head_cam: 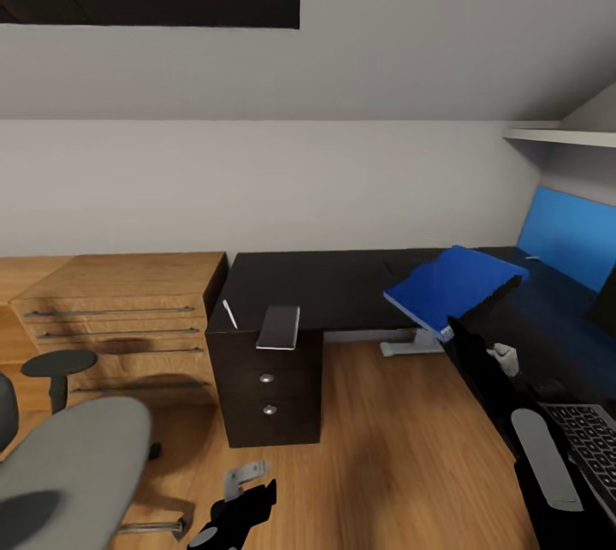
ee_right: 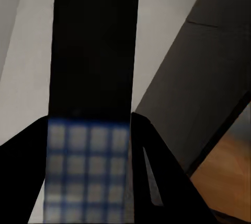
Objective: In the bedroom, organize the workspace by keeping the computer under the desk, ensuring the monitor is on the desk, placing the keyboard on the desk next to the monitor, placing the mouse on the desk next to the keyboard, moving the folder from the swivel chair onto the desk next to the mouse, stacking the notebook on top of the folder with the pen on top of the notebook, and positioning the swivel chair next to the desk.
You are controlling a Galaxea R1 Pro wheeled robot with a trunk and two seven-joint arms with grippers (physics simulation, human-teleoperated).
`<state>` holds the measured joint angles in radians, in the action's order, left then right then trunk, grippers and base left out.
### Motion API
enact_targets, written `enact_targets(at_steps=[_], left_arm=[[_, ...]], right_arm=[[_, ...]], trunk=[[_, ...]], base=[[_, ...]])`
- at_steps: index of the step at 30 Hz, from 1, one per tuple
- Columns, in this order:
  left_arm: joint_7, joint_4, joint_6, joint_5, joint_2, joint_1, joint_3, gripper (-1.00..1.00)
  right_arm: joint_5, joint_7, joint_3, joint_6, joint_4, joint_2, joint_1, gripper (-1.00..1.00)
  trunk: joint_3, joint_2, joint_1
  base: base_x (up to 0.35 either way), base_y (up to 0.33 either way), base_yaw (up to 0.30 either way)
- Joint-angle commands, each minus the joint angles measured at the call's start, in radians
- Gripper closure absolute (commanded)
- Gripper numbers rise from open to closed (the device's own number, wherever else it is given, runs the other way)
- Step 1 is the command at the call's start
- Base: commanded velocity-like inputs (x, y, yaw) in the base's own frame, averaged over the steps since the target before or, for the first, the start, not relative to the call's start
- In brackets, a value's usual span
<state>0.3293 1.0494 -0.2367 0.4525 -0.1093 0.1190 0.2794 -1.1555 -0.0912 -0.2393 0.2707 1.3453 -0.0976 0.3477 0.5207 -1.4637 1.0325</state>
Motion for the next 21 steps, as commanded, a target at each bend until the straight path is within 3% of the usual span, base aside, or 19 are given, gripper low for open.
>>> enact_targets(at_steps=[1,3,6,12,17,21], left_arm=[[0.008,0.001,-0.003,0.009,0.0,0.001,0.002,-1.0],[0.008,-0.008,-0.003,0.009,0.0,0.001,0.003,-1.0],[0.008,-0.014,-0.003,0.008,0.0,0.001,0.003,-1.0],[0.008,-0.015,-0.002,0.003,-0.001,0.001,0.007,-1.0],[0.008,-0.015,-0.001,0.003,-0.001,0.001,0.01,-1.0],[0.008,-0.015,-0.001,0.002,-0.002,0.001,0.012,-1.0]], right_arm=[[-0.01,0.028,-0.002,-0.032,0.001,0.0,0.001,1.0],[-0.011,0.109,-0.003,-0.111,-0.001,0.001,0.002,1.0],[-0.013,0.145,-0.002,-0.207,-0.017,0.001,0.003,1.0],[-0.02,0.154,-0.002,-0.245,-0.085,0.002,0.009,1.0],[-0.135,0.154,0.002,-0.254,-0.117,0.003,0.011,1.0],[-0.174,0.154,0.006,-0.254,-0.12,0.002,0.011,1.0]], trunk=[[0.001,-0.001,0.0],[0.001,-0.001,0.0],[0.001,-0.001,0.0],[0.001,-0.001,0.0],[0.001,-0.001,0.0],[0.001,-0.001,0.0]], base=[[0.148,0.0,0.0],[0.063,0.0,0.0],[0.01,0.0,0.0],[0.087,0.0,0.0],[0.156,0.0,0.0],[0.047,0.0,0.0]])
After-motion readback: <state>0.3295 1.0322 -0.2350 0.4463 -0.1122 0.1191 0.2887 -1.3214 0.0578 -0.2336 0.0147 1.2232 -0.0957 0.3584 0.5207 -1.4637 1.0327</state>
